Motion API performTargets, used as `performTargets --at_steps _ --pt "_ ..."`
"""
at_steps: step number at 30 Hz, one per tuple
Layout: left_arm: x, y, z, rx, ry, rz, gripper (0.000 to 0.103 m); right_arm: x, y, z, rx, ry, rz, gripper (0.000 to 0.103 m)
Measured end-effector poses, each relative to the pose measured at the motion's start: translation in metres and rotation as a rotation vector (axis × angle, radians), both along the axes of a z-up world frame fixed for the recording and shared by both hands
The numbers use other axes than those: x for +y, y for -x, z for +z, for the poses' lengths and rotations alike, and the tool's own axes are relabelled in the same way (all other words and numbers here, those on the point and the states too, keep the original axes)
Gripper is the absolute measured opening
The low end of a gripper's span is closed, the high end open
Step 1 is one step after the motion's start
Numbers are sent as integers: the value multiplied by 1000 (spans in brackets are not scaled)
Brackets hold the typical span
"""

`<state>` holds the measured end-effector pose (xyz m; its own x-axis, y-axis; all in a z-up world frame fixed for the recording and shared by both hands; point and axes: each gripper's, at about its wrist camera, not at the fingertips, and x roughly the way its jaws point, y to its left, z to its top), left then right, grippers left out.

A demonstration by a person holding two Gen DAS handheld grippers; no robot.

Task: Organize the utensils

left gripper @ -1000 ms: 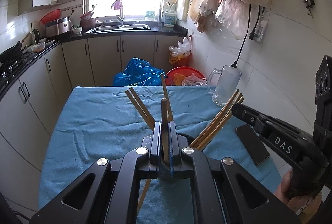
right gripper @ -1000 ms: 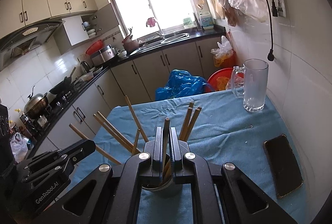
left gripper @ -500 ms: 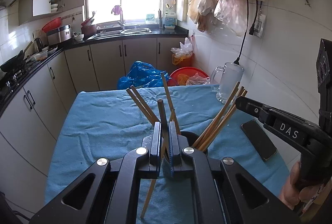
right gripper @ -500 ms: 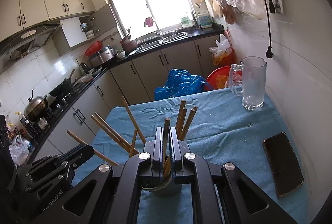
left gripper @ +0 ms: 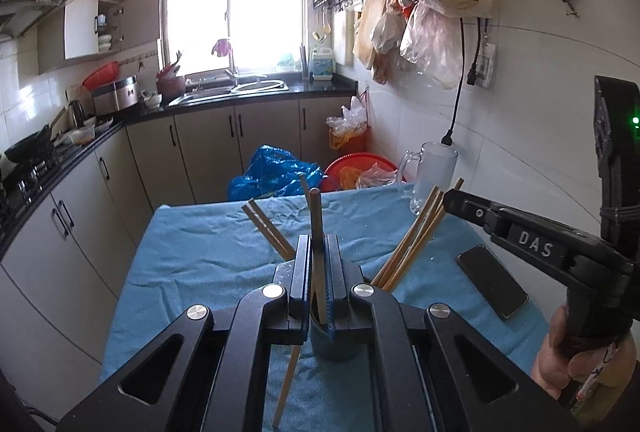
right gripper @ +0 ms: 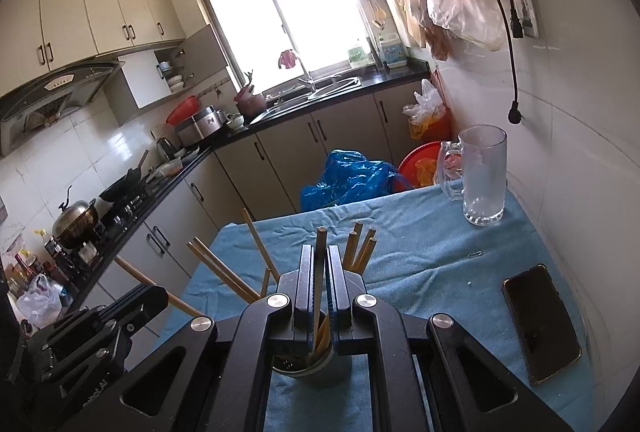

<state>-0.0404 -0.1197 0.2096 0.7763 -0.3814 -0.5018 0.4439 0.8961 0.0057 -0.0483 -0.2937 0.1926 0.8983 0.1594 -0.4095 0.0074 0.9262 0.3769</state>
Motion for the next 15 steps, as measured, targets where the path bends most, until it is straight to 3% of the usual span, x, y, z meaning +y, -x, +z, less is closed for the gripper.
performTargets --at_steps 15 --pt "-4 -5 -7 12 -25 11 6 1 1 -4 4 1 1 6"
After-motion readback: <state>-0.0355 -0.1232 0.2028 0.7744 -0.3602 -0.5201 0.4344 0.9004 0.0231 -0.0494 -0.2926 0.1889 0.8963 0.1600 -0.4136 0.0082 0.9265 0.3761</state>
